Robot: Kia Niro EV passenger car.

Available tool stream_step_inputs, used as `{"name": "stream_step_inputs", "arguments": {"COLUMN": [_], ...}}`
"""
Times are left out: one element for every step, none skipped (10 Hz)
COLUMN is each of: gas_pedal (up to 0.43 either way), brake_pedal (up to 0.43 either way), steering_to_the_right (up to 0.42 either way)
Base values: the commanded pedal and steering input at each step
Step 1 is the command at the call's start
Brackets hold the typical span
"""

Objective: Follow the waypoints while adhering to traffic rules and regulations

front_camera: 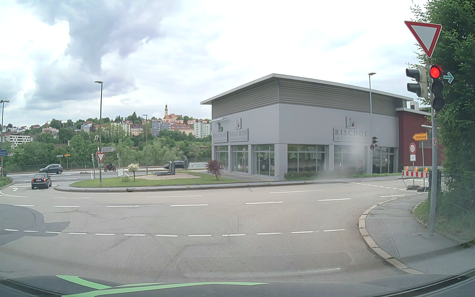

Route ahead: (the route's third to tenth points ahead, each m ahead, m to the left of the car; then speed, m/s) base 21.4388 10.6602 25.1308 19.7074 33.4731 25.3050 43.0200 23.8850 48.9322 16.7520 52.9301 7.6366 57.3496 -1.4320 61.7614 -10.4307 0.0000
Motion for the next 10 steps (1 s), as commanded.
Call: {"name": "stream_step_inputs", "arguments": {"gas_pedal": [0.000,0.000,0.000,0.000,0.000,0.000,0.000,0.000,0.000,0.000], "brake_pedal": [0.366,0.366,0.366,0.366,0.366,0.366,0.366,0.366,0.366,0.366], "steering_to_the_right": [0.000,0.000,0.000,0.000,0.000,0.000,0.000,0.000,0.000,0.000]}}
